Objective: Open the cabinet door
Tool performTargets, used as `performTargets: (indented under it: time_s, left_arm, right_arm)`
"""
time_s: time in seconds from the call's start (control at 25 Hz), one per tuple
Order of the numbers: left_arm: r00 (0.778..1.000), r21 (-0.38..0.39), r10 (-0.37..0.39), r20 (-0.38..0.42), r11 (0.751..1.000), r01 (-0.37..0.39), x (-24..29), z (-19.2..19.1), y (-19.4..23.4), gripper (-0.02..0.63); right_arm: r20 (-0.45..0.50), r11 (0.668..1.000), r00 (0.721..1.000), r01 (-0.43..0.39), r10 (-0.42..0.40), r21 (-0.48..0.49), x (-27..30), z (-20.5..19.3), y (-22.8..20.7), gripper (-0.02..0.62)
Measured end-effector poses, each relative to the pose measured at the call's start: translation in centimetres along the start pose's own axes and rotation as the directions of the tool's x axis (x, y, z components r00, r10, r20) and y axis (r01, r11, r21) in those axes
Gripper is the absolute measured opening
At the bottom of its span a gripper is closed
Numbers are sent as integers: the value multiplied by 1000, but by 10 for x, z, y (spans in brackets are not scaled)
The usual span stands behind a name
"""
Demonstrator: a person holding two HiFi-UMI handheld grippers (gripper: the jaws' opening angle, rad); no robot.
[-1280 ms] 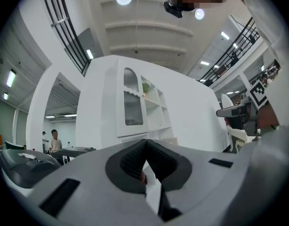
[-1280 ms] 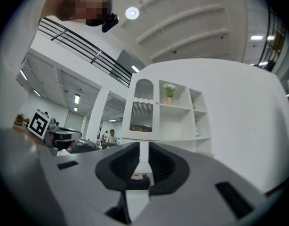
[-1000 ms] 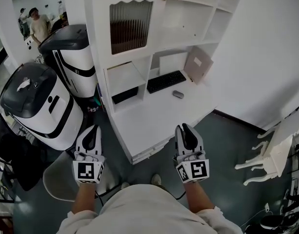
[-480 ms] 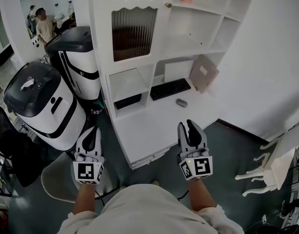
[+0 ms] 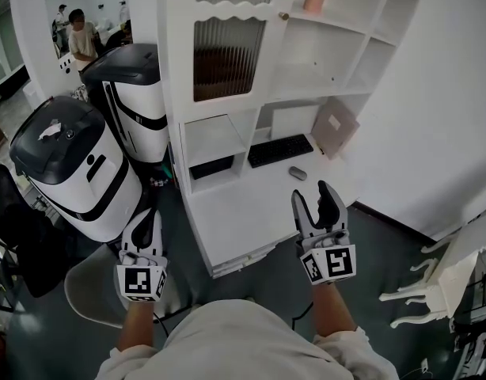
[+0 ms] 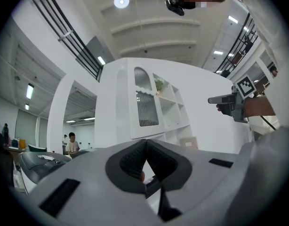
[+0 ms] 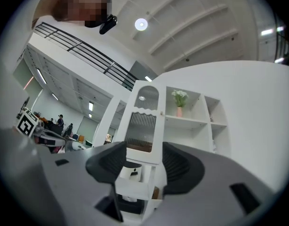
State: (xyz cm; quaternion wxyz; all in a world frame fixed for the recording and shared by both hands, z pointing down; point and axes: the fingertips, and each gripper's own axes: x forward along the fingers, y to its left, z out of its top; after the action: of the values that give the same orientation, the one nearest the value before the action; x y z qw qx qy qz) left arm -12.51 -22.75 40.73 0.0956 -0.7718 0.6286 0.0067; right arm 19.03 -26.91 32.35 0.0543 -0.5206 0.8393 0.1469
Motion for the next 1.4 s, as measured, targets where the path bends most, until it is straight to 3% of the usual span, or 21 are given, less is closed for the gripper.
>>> performTargets:
  time_s: [0.56, 1.4]
  left_arm:
    - [998, 14, 68, -15, 998, -68, -35, 5, 15, -2]
    - [980, 20, 193, -52, 981, -192, -67, -5, 40, -2]
  right_arm:
    - [117, 980, 993, -4, 28, -199, 82, 73, -41, 228]
    - [136, 906, 987, -23, 88, -424, 228, 136, -64, 192]
